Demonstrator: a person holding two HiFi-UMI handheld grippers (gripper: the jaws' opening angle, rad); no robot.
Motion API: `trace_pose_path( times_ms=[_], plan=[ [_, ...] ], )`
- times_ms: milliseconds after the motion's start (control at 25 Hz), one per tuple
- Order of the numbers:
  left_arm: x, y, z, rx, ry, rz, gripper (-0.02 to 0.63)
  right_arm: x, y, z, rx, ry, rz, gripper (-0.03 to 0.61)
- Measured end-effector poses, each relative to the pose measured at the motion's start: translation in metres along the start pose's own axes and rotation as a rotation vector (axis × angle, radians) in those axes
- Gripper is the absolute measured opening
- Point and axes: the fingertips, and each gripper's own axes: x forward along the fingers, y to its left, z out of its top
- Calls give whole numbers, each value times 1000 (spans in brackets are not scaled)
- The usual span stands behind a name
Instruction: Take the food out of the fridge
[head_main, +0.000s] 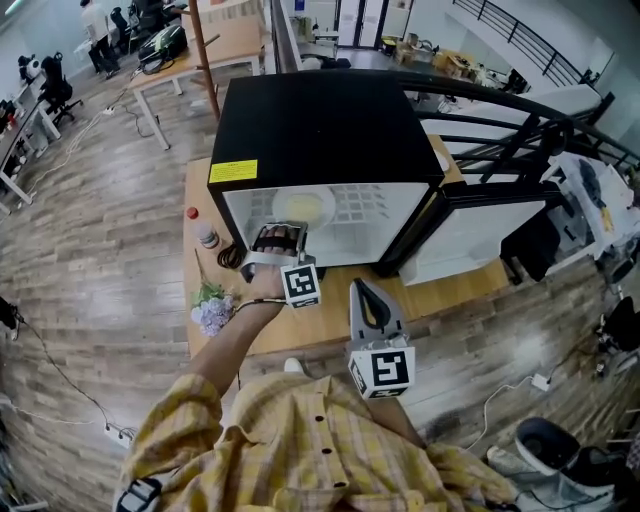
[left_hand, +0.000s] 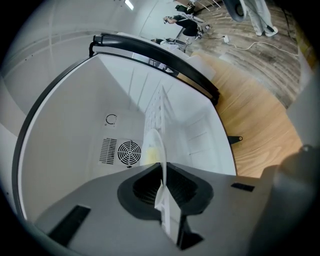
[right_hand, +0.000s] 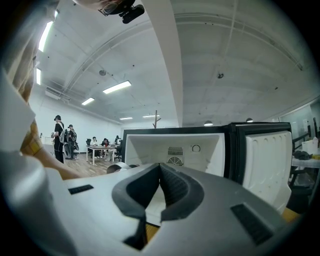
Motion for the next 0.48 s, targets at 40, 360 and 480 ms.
trace_pose_path(
  times_ms=[40, 360, 480],
  plan=[
    [0, 0, 0, 3, -1, 5, 35, -1, 0, 0, -1, 0, 1, 8],
    [-19, 12, 11, 12, -63, 45, 18, -8, -2, 3, -13, -2, -19, 8],
    [-28, 11, 17, 33, -74, 59, 18, -11, -1, 5, -18, -7, -14, 8]
  ],
)
